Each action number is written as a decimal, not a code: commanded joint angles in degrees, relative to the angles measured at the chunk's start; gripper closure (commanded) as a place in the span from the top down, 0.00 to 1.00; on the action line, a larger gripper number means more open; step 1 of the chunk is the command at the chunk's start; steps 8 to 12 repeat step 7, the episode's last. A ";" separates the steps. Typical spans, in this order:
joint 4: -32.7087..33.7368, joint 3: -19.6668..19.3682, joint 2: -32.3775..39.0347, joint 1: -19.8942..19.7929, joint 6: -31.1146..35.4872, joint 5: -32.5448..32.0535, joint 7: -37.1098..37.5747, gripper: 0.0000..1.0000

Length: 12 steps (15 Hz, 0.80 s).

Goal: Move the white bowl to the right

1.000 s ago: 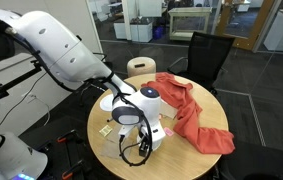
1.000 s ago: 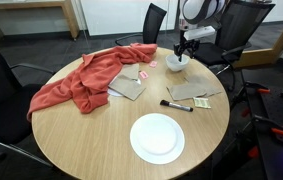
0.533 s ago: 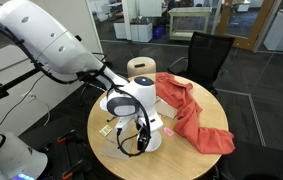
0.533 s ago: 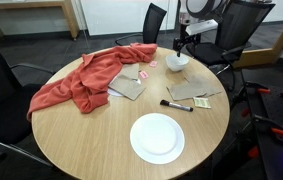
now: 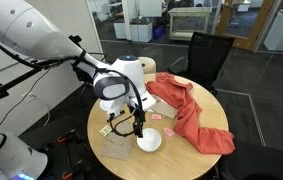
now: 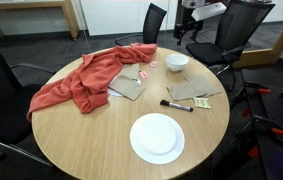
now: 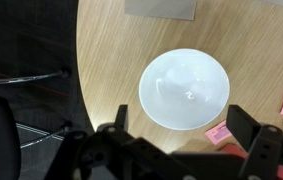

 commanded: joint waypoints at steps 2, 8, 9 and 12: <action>-3.38 1.46 -5.37 -0.52 -0.45 -2.42 1.02 1.00; -2.03 2.56 -3.79 -1.42 -0.14 -1.33 0.05 1.00; -2.03 2.56 -3.79 -1.42 -0.14 -1.33 0.05 1.00; -2.03 2.56 -3.79 -1.42 -0.14 -1.33 0.05 1.00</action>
